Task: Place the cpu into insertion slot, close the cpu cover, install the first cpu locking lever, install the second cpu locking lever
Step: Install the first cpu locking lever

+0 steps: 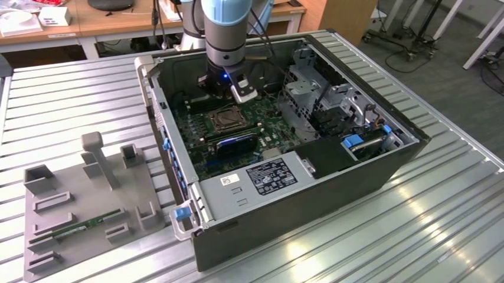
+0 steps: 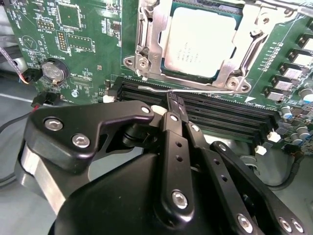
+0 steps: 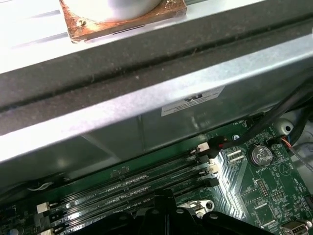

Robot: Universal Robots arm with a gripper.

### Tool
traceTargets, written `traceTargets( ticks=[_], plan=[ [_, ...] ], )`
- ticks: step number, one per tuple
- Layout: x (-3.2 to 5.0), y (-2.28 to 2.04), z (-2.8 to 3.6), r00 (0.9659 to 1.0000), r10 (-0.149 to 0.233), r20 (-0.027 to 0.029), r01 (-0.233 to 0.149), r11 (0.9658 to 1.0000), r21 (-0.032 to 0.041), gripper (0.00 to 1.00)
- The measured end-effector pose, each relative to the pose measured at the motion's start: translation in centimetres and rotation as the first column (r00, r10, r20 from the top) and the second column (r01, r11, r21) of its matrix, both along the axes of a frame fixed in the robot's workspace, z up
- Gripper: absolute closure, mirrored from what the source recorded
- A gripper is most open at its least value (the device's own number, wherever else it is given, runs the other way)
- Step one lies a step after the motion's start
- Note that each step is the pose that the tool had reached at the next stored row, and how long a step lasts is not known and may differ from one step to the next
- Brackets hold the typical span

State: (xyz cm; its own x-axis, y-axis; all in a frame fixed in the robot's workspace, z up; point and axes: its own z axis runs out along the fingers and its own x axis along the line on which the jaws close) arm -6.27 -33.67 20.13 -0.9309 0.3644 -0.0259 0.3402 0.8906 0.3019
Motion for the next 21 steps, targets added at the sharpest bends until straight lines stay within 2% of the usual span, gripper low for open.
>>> traceTargets(
  ticks=[14,18,21],
  plan=[
    [-0.05,-0.04,-0.24,0.9999,-0.014,0.0016,0.014,0.9999,-0.0001,0.89],
    [-0.08,-0.04,0.02,0.9999,-0.016,0.0042,0.016,0.9999,-0.0001,0.89],
    [-0.21,-0.04,0.23,0.9998,-0.016,0.0087,0.016,0.9999,0.0000,0.89]
  ],
)
